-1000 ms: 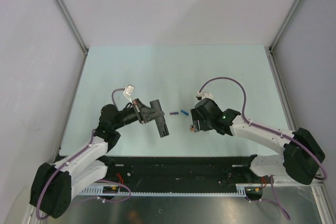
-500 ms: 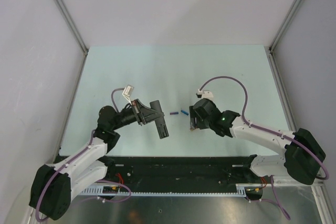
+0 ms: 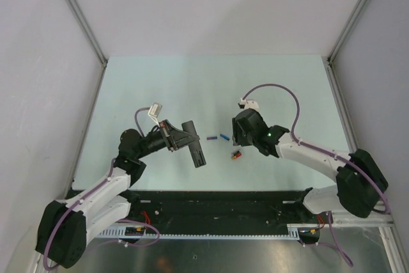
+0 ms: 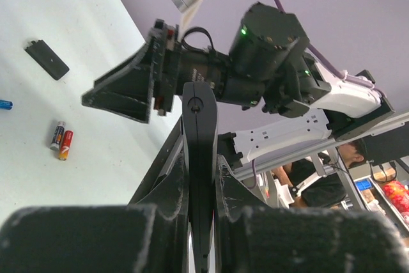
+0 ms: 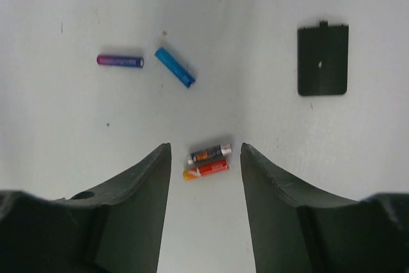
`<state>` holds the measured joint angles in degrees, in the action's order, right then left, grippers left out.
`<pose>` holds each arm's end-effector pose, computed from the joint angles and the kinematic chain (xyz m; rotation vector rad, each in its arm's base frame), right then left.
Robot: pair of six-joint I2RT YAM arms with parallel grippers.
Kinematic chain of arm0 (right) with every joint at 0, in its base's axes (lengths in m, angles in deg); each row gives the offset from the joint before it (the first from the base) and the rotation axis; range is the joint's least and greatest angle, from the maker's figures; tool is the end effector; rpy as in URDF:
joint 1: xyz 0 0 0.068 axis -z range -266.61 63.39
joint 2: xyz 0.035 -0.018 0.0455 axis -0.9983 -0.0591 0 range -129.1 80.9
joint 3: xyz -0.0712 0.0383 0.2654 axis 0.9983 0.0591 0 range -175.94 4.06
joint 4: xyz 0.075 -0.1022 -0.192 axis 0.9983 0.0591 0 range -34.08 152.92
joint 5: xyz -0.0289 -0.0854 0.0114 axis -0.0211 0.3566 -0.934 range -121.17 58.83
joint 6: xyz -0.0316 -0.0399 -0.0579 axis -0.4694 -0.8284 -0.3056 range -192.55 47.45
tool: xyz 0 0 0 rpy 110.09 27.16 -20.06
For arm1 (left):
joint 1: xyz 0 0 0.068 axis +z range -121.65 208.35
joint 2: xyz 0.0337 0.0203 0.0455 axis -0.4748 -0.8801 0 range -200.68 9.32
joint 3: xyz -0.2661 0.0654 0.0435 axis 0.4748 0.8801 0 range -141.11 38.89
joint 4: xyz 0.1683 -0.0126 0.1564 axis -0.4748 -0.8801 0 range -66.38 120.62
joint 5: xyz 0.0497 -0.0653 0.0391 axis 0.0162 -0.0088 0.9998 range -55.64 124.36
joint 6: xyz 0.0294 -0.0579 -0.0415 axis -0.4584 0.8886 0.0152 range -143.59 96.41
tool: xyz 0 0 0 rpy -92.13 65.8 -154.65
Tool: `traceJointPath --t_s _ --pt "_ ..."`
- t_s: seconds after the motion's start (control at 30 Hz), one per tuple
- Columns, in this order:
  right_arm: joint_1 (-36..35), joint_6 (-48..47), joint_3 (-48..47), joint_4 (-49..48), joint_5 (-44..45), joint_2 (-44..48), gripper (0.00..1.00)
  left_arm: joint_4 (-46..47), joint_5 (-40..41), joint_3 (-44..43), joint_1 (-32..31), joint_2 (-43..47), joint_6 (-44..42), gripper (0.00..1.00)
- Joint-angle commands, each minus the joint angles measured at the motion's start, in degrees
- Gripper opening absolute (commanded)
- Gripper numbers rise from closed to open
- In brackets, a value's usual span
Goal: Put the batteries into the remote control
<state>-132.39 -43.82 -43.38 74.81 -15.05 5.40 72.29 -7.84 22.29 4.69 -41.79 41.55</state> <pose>0.1949 0.1743 0.2272 -0.2200 2.3588 0.2981 0.1480 -0.1129 0.2677 0.0884 1.7572 -1.7225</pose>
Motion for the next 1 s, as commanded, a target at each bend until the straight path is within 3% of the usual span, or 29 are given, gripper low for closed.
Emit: traceJointPath --t_s 0.0,0.23,0.7,0.97 --pt "1.0 -3.9 -4.9 -2.6 -2.0 -5.3 0.51 2.5 1.0 0.1 0.3 0.8 1.4 0.0" --pt "0.6 -5.1 -6.2 0.4 -0.7 -8.7 0.5 2.5 1.0 -0.1 0.5 0.7 1.2 0.0" --pt "-4.1 -0.9 -1.3 3.0 2.5 -5.6 0.45 2.6 0.6 0.0 0.6 -2.8 0.1 0.0" --pt "-2.8 -2.5 -0.6 -2.8 0.7 -5.1 0.47 2.5 1.0 0.2 0.6 -2.8 0.2 0.0"
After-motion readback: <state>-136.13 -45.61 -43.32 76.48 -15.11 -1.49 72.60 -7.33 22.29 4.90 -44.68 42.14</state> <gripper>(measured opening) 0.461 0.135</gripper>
